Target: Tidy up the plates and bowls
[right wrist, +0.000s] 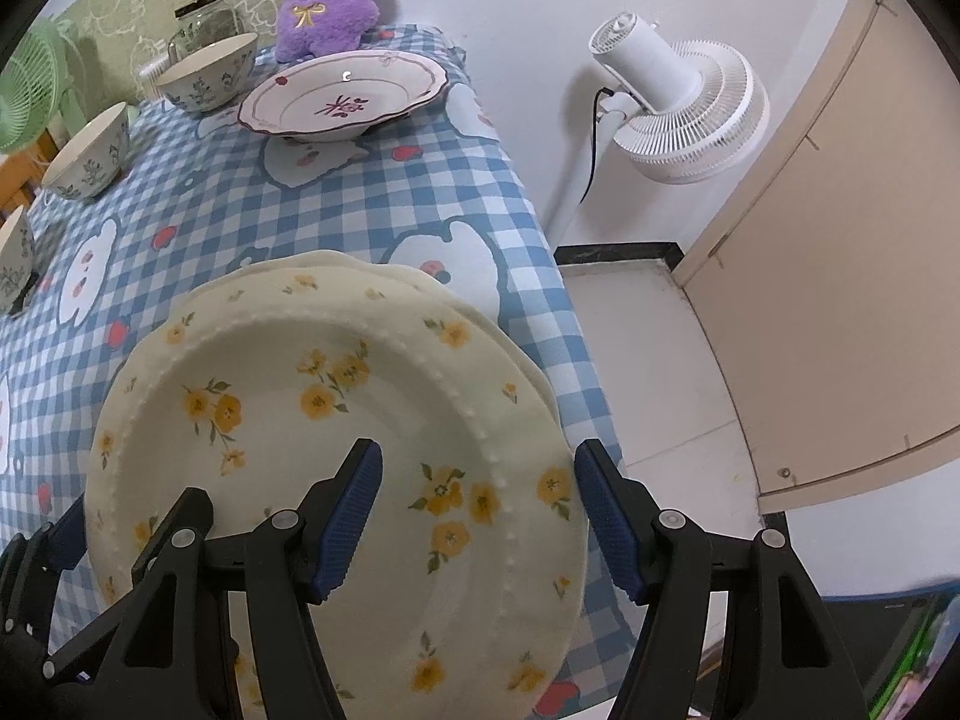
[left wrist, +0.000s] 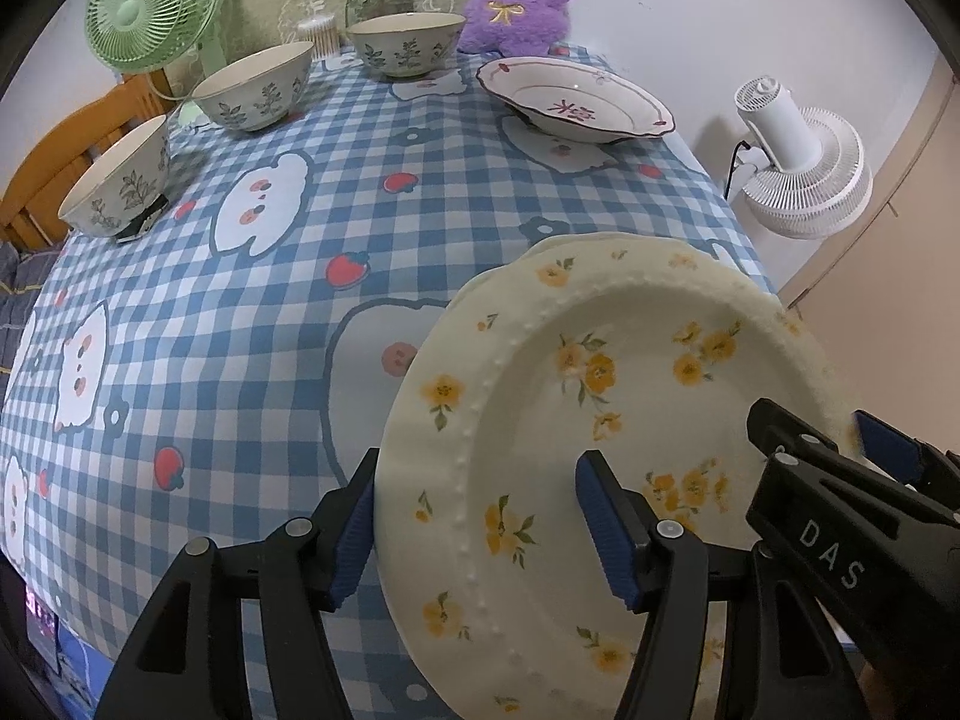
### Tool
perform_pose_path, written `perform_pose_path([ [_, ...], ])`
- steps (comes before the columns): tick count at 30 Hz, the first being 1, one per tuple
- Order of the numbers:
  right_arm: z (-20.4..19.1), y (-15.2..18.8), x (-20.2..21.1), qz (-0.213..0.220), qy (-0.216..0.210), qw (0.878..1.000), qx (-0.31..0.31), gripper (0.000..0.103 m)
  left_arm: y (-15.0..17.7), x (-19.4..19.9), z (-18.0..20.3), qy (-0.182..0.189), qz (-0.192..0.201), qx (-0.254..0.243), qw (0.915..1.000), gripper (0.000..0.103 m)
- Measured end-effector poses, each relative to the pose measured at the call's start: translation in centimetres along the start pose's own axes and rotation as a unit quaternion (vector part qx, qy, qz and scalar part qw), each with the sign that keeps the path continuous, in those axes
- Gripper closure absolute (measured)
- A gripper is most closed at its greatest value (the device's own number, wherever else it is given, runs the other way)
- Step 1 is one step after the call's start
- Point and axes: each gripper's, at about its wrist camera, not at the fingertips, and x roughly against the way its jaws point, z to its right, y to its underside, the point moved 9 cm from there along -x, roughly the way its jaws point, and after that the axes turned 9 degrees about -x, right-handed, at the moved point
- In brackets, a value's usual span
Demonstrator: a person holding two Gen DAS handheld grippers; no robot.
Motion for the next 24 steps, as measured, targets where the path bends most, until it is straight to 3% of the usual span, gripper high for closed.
perform_pose_path([
  [7, 0.0, -0.2, -0.1, 0.007, 0.001, 1.000, 0.005, 0.034, 0.0, -0.2, 0.1, -0.016, -0.001, 0.002, 0.9999, 0.037],
  [15, -0.1, -0.7, -0.9, 0.008, 0.012, 1.000, 0.017, 0.033, -0.2, -0.5, 0.4, -0.022, -0.005, 0.000, 0.9997, 0.026],
  [24, 0.3, -1.2, -1.6, 0.000, -0.003, 1.000, 0.004, 0.032, -0.5, -1.2, 1.2, -0.032, -0.017, -0.004, 0.9993, 0.013],
])
